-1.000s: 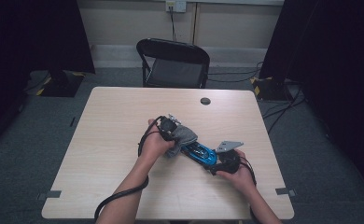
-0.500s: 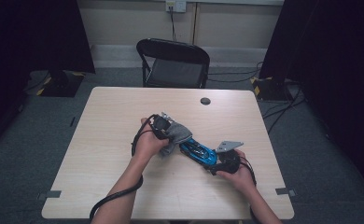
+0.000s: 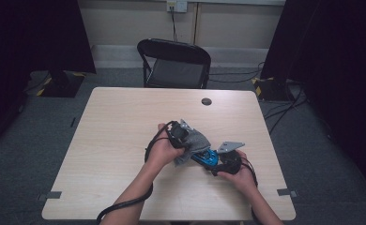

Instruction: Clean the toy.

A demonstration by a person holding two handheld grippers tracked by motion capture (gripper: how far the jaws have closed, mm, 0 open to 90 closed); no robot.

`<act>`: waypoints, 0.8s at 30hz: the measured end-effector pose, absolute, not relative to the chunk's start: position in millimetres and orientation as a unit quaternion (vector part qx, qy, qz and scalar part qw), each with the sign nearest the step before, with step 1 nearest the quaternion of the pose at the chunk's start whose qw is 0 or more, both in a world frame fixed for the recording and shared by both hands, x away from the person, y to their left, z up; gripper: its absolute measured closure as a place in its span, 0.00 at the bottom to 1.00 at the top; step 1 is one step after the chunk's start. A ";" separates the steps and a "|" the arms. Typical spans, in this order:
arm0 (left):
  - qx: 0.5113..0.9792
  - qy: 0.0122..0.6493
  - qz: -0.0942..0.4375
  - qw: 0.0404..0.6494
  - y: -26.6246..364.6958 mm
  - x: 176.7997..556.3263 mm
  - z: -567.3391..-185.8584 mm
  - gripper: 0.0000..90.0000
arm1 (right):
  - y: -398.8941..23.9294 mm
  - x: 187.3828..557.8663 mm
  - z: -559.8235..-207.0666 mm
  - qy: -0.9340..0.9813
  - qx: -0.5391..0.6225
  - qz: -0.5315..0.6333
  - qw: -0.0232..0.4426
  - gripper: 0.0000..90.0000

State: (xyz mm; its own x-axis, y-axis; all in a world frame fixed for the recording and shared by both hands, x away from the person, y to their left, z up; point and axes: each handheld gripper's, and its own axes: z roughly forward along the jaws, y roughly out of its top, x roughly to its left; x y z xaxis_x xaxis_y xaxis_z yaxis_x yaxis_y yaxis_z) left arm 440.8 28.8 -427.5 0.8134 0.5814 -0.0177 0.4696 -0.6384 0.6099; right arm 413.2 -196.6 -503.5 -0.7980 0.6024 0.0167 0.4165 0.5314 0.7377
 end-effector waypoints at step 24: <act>0.935 0.207 0.052 0.284 -17.1 430.5 -441.5 0.85 | -196.6 413.1 -503.5 0.866 0.294 0.385 0.121 0.27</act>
